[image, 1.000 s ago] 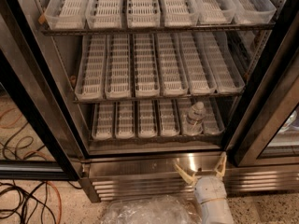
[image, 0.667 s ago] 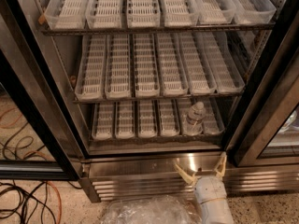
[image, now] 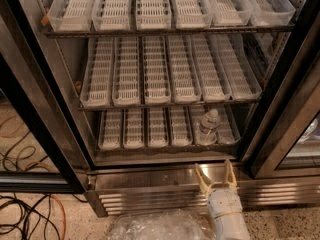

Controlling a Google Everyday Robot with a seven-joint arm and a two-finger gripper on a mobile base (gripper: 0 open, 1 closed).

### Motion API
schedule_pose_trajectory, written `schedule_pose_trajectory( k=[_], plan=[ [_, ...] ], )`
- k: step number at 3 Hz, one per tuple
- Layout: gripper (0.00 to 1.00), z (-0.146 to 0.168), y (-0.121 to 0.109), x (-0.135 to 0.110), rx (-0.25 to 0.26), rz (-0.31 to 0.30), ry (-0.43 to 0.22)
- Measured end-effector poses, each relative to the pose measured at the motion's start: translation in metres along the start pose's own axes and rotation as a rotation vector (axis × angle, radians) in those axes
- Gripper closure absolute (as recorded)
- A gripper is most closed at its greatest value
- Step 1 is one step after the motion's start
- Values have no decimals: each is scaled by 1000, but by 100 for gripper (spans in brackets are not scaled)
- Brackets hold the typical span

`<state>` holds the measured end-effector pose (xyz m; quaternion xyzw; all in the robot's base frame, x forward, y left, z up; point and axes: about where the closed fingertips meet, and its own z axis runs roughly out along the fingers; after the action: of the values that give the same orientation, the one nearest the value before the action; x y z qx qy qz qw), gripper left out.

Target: Pick water bottle from bottom shelf of fridge

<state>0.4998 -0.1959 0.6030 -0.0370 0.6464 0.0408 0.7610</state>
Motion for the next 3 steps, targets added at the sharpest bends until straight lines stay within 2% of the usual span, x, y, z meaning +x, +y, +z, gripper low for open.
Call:
schedule_pose_trajectory(
  k=[1,3],
  plan=[
    [33,0,0,0,0,0,0],
    [33,20,-3,-1,26,-12,2]
  ],
)
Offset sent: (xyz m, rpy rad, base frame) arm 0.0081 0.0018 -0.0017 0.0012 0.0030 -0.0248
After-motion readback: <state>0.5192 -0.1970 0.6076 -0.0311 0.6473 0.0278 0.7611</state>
